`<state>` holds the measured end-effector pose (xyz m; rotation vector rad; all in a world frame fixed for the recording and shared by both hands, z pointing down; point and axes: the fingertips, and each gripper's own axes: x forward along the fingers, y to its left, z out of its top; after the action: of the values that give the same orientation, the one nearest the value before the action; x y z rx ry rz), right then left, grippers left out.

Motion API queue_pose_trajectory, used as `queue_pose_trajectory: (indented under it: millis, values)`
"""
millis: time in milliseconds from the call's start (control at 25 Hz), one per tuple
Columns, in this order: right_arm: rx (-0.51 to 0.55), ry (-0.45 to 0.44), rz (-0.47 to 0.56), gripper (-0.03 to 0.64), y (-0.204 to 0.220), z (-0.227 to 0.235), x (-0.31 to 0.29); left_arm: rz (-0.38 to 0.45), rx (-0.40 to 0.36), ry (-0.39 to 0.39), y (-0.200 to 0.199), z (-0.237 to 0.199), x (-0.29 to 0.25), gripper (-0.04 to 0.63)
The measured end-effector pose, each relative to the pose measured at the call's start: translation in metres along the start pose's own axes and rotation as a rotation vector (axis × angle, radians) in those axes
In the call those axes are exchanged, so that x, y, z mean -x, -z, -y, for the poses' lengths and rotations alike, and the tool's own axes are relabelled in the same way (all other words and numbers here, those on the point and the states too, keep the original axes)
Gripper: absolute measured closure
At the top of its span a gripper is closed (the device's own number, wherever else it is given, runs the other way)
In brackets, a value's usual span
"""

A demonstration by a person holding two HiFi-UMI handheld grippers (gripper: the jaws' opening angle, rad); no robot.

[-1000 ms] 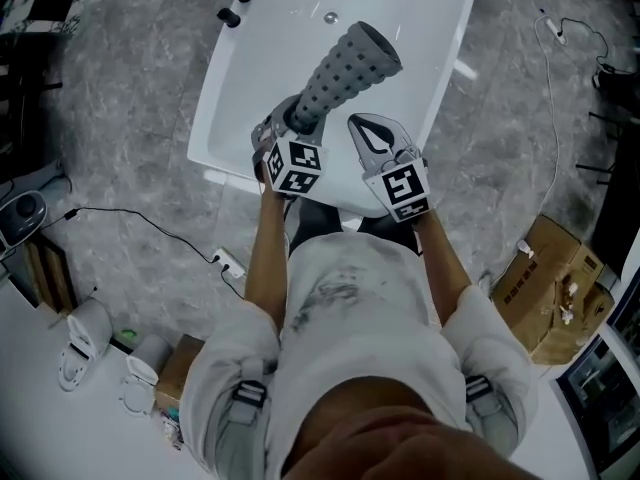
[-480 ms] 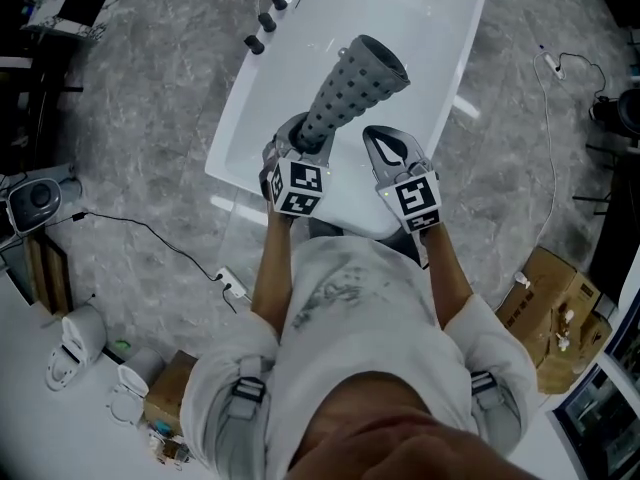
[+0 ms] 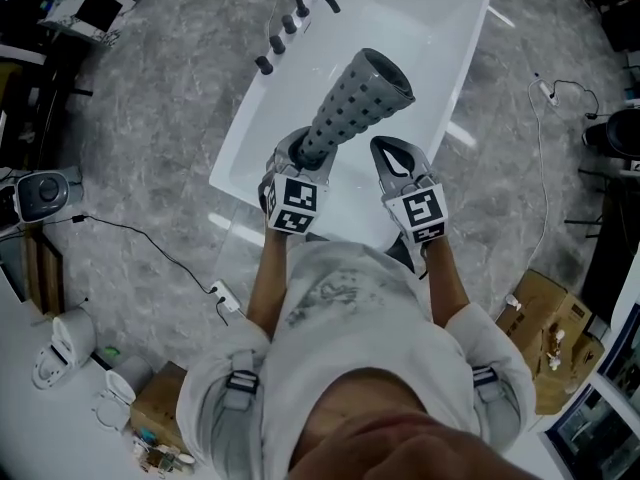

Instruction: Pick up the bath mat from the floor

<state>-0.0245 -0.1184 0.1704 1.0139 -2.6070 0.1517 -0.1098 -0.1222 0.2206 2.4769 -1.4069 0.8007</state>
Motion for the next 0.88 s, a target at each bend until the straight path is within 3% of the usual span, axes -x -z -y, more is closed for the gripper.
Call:
queue_pose_trajectory:
  millis: [320,880]
  values:
    - [0.008,0.0,0.028,0.615,-0.02,0.011,0.013,0.05,0.01,0.015,-0.03,-0.006,0.022,0.388]
    - [-0.01,-0.004,0.076,0.615,-0.034,0.017,0.035,0.085,0.056,0.011,-0.04,-0.005,0.036,0.388]
